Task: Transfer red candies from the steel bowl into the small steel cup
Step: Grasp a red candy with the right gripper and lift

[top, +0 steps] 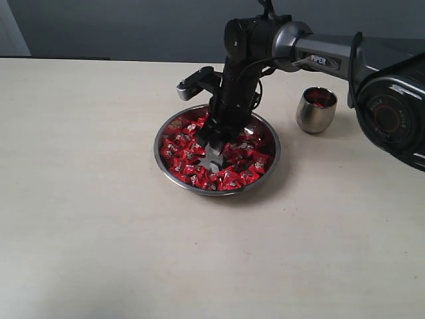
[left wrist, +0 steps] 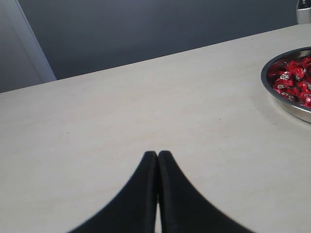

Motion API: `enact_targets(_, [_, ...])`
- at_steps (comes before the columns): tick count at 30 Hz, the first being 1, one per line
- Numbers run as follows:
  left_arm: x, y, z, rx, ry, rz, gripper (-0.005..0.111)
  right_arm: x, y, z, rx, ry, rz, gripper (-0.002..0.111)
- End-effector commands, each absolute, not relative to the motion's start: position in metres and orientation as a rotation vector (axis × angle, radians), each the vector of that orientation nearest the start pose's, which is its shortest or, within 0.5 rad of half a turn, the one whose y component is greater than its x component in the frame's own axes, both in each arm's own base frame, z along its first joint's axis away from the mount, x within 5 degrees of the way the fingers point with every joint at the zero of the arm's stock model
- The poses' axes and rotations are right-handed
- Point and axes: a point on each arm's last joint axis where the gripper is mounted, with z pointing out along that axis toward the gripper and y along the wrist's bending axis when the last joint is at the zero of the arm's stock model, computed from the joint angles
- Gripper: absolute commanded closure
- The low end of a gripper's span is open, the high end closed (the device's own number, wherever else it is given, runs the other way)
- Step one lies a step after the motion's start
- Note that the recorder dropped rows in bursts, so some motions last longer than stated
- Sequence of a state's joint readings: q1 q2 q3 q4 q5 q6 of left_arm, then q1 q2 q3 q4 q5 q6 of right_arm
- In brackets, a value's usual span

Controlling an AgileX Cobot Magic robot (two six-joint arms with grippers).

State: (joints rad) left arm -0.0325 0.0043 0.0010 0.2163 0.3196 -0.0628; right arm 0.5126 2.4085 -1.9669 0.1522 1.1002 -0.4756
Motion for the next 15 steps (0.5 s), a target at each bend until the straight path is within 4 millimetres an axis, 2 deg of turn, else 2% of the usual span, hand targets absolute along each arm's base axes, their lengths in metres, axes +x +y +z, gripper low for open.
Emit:
enact_targets(1, [0.0543, 0.0043, 0.1856, 0.106, 1.788, 0.136, 0.106, 0.4198, 0.2467, 0.1245, -1.369, 2.733, 0.187, 0.066])
enact_targets(13, [0.0543, 0.0043, 0.1856, 0.106, 1.788, 0.136, 0.106, 0.4216, 0.2405, 0.1228, -1.420, 2.729, 0.078, 0.066])
enact_targets(15, [0.0543, 0.0043, 0.1856, 0.106, 1.788, 0.136, 0.106, 0.4216, 0.2404, 0.1228, -1.420, 2.728, 0.076, 0.072])
